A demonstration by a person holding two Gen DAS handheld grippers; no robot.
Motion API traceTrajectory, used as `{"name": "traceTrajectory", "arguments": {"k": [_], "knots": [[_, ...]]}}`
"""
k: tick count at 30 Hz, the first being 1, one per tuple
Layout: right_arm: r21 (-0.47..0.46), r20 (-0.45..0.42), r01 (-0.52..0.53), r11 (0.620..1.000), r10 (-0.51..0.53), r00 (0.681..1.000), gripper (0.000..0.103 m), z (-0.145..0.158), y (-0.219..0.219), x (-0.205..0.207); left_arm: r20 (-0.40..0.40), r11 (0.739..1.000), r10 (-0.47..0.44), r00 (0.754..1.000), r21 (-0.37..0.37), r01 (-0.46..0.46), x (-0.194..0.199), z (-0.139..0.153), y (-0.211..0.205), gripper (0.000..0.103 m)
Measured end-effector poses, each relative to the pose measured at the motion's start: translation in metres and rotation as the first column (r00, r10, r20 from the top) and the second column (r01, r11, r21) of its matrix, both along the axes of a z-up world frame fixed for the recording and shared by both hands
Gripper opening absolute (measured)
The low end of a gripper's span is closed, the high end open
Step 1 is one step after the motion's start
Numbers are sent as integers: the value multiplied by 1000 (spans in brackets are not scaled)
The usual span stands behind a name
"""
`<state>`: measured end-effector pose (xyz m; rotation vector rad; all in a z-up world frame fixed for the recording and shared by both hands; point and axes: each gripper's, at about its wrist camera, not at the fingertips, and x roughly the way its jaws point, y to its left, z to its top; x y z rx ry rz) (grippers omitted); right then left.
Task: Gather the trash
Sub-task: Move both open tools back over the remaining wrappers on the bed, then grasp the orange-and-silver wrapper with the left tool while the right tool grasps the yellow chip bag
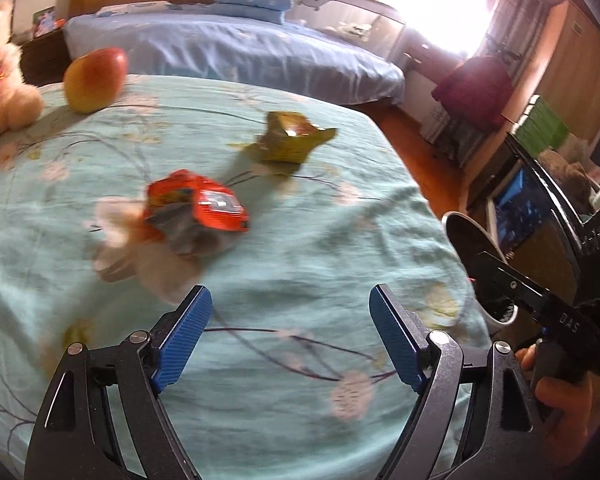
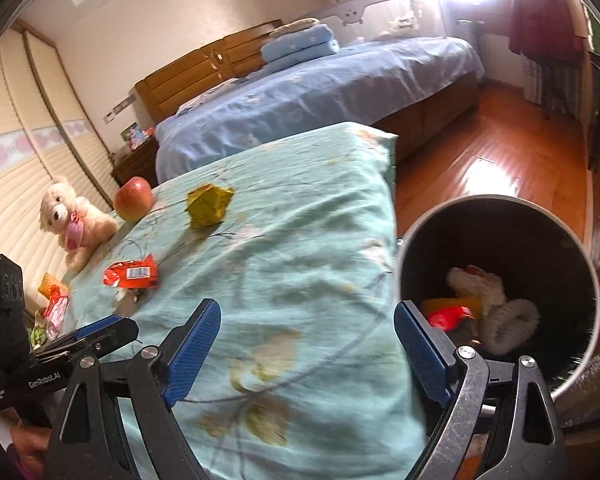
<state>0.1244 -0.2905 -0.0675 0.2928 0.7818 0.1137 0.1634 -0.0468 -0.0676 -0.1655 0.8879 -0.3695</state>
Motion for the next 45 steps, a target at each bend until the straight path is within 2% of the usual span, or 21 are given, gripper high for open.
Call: {"name": "traceTrajectory", "arguments": {"k": [15, 25, 32, 39, 45], "knots": [[12, -19, -94, 996, 94, 995, 90, -11, 37, 41, -43, 995, 99, 994, -16, -100, 53, -12, 32, 84], [42, -36, -123, 991, 125, 991, 90, -17, 50, 71, -41, 989, 144, 989, 14, -144, 86, -14, 49, 84], [54, -49, -162, 985, 164, 985, 90, -21, 67, 100, -39, 986, 157, 987, 61, -155, 99, -18, 69, 84], [42, -46, -206, 978, 208, 977, 90, -23, 90, 127, 2, 979, 168, 986, 120, -167, 103, -15, 86, 84], [17, -49, -225, 974, 226, 973, 89, -28, 109, 149, -19, 980, 181, 983, 88, -178, 104, -18, 100, 84]]}}
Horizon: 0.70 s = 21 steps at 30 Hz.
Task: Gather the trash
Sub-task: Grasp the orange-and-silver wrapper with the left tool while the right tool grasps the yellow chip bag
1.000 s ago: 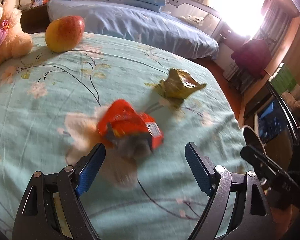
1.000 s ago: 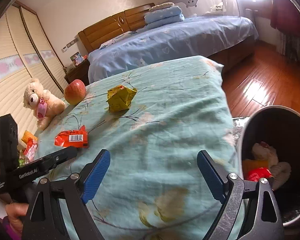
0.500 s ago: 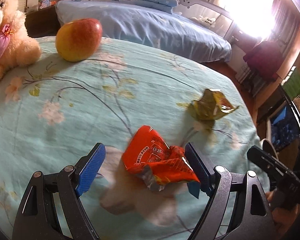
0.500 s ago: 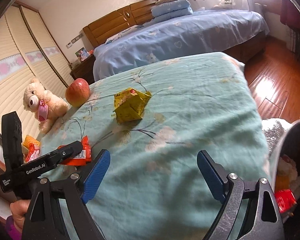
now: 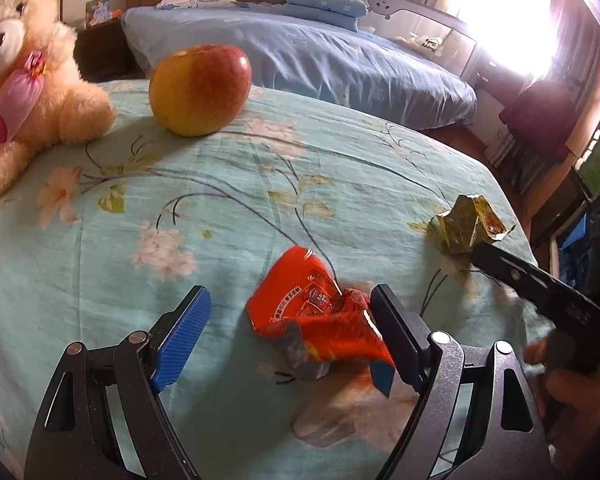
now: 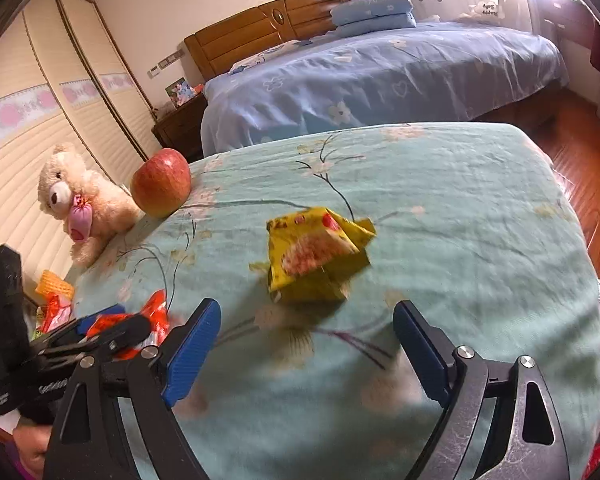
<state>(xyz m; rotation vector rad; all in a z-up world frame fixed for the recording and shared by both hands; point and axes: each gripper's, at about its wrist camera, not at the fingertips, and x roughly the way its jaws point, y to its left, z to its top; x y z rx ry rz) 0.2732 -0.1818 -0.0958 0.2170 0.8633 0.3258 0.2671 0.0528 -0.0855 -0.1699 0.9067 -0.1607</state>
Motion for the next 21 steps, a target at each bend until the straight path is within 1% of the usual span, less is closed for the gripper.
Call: {"name": "traceTrajectory", "arguments": {"k": [3, 5, 6, 8, 9, 10, 11, 12, 13, 14, 15, 16, 17, 21], "knots": [[-7, -1, 1, 1000, -1, 1000, 86, -1, 4, 9, -4, 1000, -5, 1000, -9, 5, -8, -1, -1, 84], [-22, -4, 3, 1000, -3, 1000, 80, -2, 7, 15, -1, 1000, -16, 1000, 1, 16, -11, -1, -4, 84], [-28, -7, 4, 1000, -4, 1000, 79, -3, 8, 18, -2, 1000, -19, 1000, 10, 19, -11, -1, -5, 84], [-44, -10, 7, 999, -8, 1000, 74, -5, 11, 22, -4, 999, -24, 1000, 20, 24, -10, -1, -9, 83], [-58, -9, 8, 998, -9, 1000, 72, -5, 12, 24, -2, 999, -29, 1000, 24, 29, -9, -1, -11, 81], [-69, -9, 12, 998, -13, 1000, 62, -5, 13, 25, 1, 999, -37, 999, 27, 37, -10, -1, -12, 78], [-85, -10, 19, 996, -20, 1000, 49, -5, 13, 25, 0, 998, -45, 999, 32, 45, -9, -1, -14, 72], [-96, -12, 29, 995, -30, 999, 46, -6, 12, 25, -1, 998, -49, 999, 36, 49, -9, -1, -15, 68], [-93, -12, 32, 995, -33, 999, 37, -6, 11, 25, 3, 998, -54, 999, 36, 54, -9, -1, -16, 65], [-92, -15, 34, 995, -36, 999, 35, -6, 10, 25, 5, 998, -58, 998, 34, 58, -9, -1, -16, 58], [-93, -15, 31, 995, -32, 999, 35, -5, 9, 24, 6, 998, -60, 998, 35, 60, -9, 0, -17, 52], [-99, -15, 29, 995, -31, 999, 35, -5, 10, 24, 9, 997, -64, 998, 36, 63, -10, 0, -17, 50], [-106, -12, 29, 994, -31, 999, 34, -4, 11, 22, 10, 997, -67, 998, 33, 67, -10, 0, -17, 43], [-87, -6, 26, 996, -27, 1000, 34, -1, 9, 12, 11, 997, -82, 997, 17, 82, -14, 2, -19, 39]]}}
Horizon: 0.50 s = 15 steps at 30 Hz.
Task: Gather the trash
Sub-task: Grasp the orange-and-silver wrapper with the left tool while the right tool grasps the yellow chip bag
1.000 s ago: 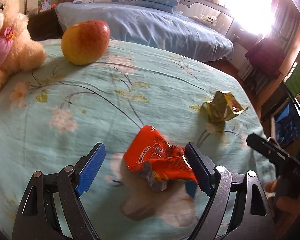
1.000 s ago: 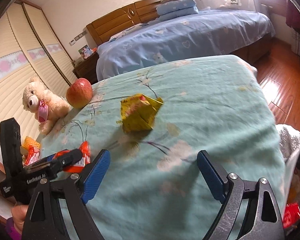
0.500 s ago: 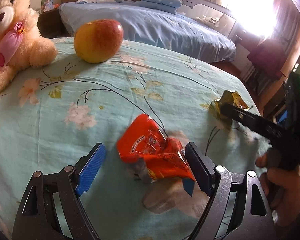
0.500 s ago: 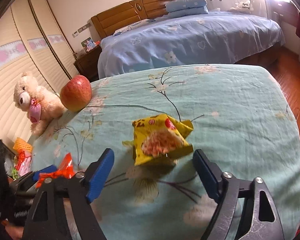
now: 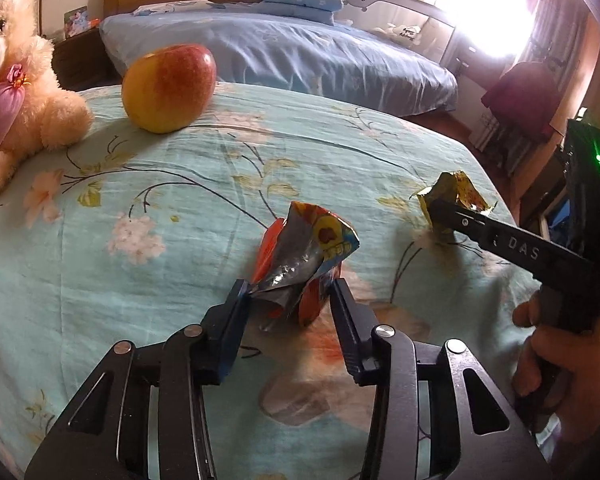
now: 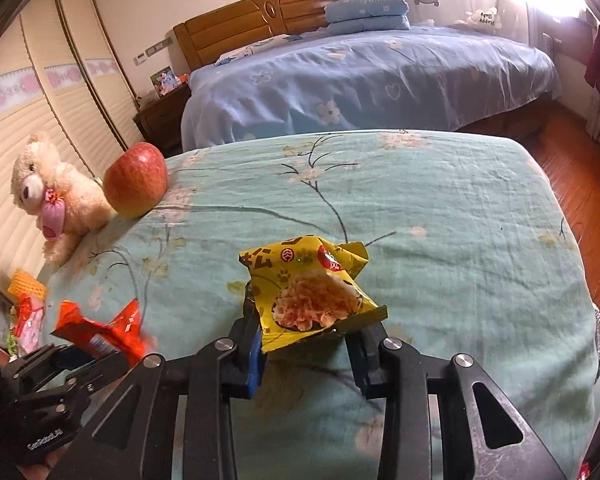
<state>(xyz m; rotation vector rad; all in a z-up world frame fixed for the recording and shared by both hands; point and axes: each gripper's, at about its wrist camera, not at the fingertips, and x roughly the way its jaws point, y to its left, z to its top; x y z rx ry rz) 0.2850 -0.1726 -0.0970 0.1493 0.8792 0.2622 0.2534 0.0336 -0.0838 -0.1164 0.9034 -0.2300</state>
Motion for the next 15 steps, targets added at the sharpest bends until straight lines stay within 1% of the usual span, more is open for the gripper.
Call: {"name": "traceTrajectory", "arguments": {"k": [7, 15], "knots": [[50, 16, -4, 999, 3, 1000, 34, 10, -9, -31, 6, 999, -29, 1000, -39, 30, -7, 5, -10, 36], [83, 30, 13, 996, -16, 999, 34, 18, -25, -74, 14, 994, -97, 995, -47, 98, -27, 13, -41, 36]]}}
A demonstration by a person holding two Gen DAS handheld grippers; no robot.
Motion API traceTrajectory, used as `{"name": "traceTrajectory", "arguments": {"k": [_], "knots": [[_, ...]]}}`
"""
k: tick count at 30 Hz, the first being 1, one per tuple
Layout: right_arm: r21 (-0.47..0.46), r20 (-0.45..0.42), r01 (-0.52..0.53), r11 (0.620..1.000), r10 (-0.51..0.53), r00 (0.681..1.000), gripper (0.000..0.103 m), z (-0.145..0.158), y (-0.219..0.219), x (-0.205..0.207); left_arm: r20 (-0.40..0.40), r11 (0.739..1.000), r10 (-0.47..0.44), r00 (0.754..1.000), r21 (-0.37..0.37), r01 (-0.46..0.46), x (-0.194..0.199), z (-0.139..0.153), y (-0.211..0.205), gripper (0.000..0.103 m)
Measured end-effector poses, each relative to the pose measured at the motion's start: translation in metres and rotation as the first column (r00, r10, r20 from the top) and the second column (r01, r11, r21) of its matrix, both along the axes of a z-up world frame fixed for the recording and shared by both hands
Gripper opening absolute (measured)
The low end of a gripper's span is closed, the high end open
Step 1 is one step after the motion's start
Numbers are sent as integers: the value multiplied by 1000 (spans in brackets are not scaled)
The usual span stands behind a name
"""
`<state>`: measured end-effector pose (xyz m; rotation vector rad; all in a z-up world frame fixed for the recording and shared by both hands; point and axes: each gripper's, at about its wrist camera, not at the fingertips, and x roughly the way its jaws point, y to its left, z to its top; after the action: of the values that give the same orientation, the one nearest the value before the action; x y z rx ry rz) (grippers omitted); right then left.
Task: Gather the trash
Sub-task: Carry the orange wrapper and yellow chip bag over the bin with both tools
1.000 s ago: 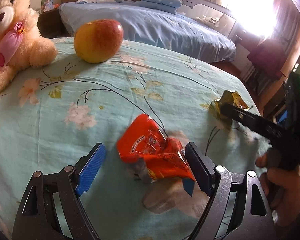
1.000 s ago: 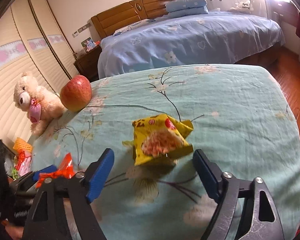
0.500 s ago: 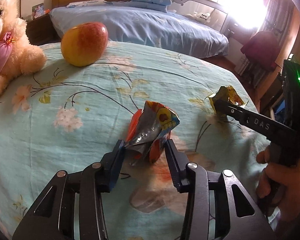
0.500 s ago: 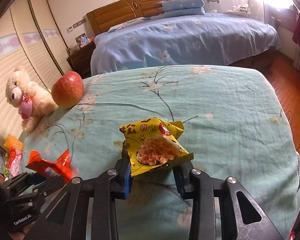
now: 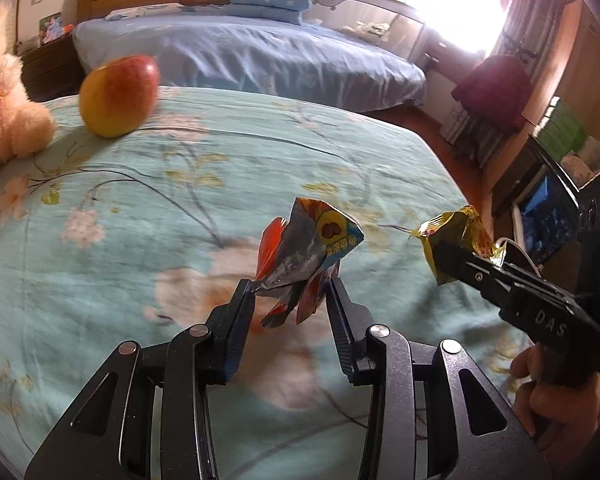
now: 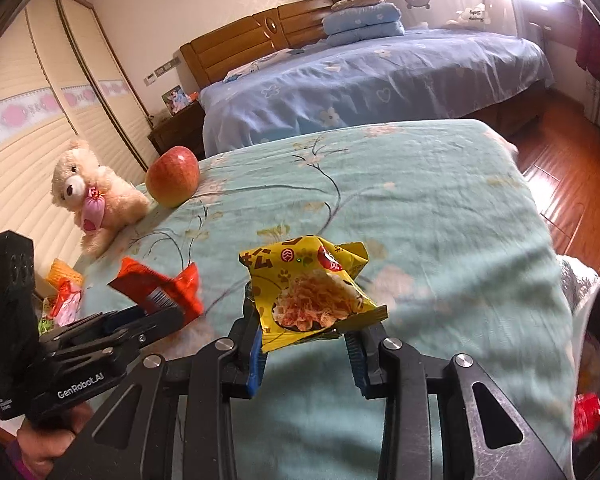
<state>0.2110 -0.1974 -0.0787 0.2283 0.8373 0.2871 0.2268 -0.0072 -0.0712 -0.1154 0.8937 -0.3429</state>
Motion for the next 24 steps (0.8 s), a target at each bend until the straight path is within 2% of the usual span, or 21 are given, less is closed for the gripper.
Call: {"name": "traceTrajectory", "arguments": {"k": [7, 14, 24], "knots": [[2, 15, 19, 1000, -19, 1000, 34, 8, -17, -31, 14, 998, -69, 998, 1, 69, -23, 6, -31, 36], [-35, 40, 55, 998, -54, 998, 34, 18, -35, -62, 33, 990, -140, 990, 13, 140, -39, 10, -63, 36], [-30, 49, 123, 992, -122, 991, 34, 20, -65, -85, 48, 979, -205, 978, 33, 203, -51, 15, -93, 36]]}}
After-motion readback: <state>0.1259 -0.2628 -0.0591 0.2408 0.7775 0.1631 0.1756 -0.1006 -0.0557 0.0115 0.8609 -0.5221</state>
